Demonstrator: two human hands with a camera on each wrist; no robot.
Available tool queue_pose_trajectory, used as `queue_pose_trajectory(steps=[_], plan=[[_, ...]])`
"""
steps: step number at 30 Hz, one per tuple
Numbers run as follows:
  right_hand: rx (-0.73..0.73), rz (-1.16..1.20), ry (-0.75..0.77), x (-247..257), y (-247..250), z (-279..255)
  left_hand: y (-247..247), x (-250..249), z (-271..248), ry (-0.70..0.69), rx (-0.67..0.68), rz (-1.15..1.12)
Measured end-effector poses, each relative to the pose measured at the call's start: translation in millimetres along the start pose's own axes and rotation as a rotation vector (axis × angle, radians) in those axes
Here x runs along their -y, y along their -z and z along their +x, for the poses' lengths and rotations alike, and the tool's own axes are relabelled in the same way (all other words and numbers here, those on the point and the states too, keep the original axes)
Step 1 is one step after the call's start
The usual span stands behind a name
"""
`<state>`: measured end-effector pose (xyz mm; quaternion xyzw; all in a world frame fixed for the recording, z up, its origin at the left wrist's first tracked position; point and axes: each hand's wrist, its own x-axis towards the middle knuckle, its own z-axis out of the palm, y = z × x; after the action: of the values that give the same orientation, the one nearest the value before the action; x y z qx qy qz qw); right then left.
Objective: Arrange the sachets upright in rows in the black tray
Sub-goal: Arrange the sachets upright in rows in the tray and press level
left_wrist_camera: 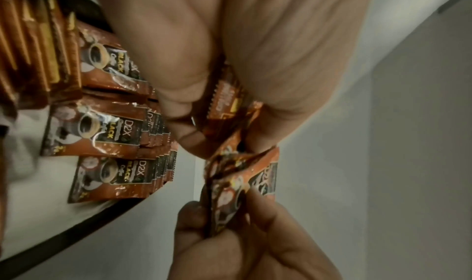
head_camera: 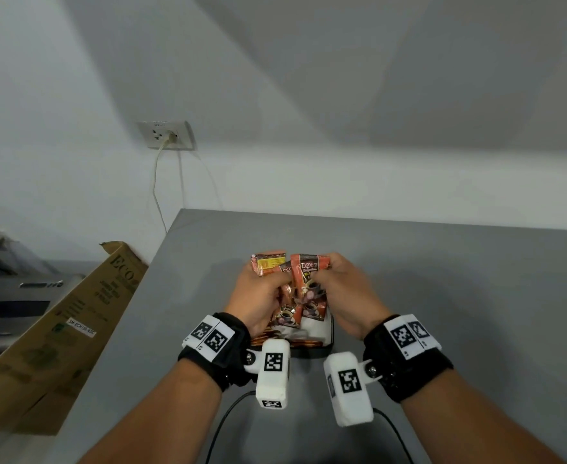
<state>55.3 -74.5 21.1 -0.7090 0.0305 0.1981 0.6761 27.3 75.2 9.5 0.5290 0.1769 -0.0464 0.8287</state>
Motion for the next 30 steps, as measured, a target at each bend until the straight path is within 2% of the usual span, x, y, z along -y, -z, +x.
queue_pose_trajectory(steps=[3, 8, 11, 13, 15, 17, 19, 20, 21, 22, 25, 26, 30], plan=[[-0.037, 0.073, -0.003, 1.6, 3.0, 0.3, 7.8, -0.8, 0.3, 0.052, -0.024, -0.086], [0.026, 0.299, -0.058, 4.9, 13.4, 3.2, 11.5, 1.0, -2.9, 0.002, 0.062, 0.131], [0.116, 0.287, -0.054, 9.3, 5.5, -2.1, 7.8, 7.8, -2.4, -0.043, 0.086, 0.239], [0.096, 0.265, -0.025, 9.1, 1.4, -3.5, 6.6, 10.0, -1.6, -0.041, 0.069, 0.202], [0.009, 0.155, 0.094, 6.8, 2.2, -2.4, 8.4, 10.0, -0.6, 0.003, 0.015, 0.056], [-0.044, -0.134, 0.284, 5.9, 7.2, -2.9, 13.8, 7.9, 2.6, 0.079, -0.033, -0.071], [0.027, -0.389, 0.406, 3.8, 12.7, -5.2, 16.6, 4.2, 4.6, 0.077, -0.051, -0.093], [0.079, -0.424, 0.406, -0.3, 15.1, -5.8, 16.3, 2.2, 4.9, 0.056, -0.065, -0.088], [0.126, -0.386, 0.381, -4.6, 17.0, -6.9, 15.9, -0.9, 5.1, 0.025, -0.083, -0.065], [0.159, -0.252, 0.338, -8.3, 19.2, -8.4, 16.4, -3.8, 5.3, -0.014, -0.097, -0.039], [0.208, 0.362, 0.123, -10.2, 20.0, -10.5, 19.8, -6.4, 8.2, -0.120, -0.117, 0.064], [0.214, 0.429, 0.069, -8.4, 19.0, -8.9, 19.5, -4.9, 8.1, -0.140, -0.112, 0.097], [0.129, 0.226, -0.026, -5.5, 5.4, -1.6, 7.4, 4.7, 4.1, -0.158, -0.030, 0.155]])
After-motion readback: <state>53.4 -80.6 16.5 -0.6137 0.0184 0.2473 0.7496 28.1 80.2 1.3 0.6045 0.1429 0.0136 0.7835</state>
